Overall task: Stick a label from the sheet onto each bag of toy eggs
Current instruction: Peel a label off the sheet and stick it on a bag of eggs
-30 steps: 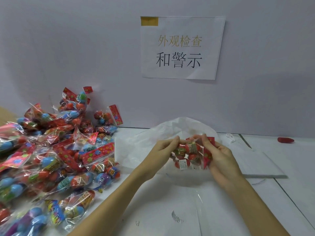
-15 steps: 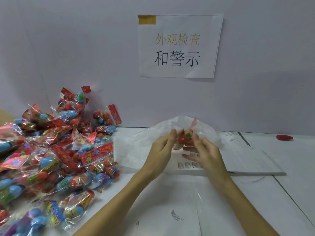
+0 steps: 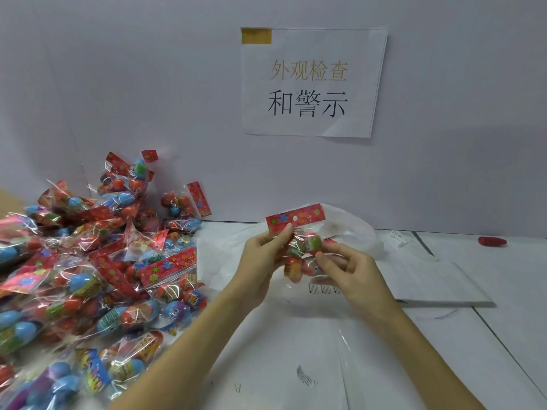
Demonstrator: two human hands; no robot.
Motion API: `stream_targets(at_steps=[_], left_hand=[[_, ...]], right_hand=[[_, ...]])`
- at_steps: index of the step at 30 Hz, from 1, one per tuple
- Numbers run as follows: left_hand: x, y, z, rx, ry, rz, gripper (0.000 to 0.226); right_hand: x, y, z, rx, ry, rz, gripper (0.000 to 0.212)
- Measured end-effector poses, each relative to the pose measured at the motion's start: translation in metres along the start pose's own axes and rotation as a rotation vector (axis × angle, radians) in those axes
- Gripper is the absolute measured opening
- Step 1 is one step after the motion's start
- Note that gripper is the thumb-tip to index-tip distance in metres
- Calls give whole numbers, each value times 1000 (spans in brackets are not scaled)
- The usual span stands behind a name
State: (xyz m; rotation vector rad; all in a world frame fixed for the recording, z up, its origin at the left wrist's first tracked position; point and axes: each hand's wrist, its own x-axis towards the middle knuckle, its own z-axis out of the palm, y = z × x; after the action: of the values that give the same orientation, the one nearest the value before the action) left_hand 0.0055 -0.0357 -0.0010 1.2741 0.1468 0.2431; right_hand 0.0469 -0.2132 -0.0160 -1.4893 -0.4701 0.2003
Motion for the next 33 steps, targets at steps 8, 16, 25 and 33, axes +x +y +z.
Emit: stream_targets(at_steps=[8,16,25,33], left_hand=[[-4,-3,5,229,12,151,41],[-5,-5,7,252,-171,115,29],[-2,-9,8,189,151,214,21],[-10,-19,20,381,-48,411,43]], right_hand=[[-1,-8,-2,26,-55,82,40],[6,-7,-18,297,201,62,36],[8,-4,-13,358,410,179,43],[-1,-6,6,174,178,119,30]])
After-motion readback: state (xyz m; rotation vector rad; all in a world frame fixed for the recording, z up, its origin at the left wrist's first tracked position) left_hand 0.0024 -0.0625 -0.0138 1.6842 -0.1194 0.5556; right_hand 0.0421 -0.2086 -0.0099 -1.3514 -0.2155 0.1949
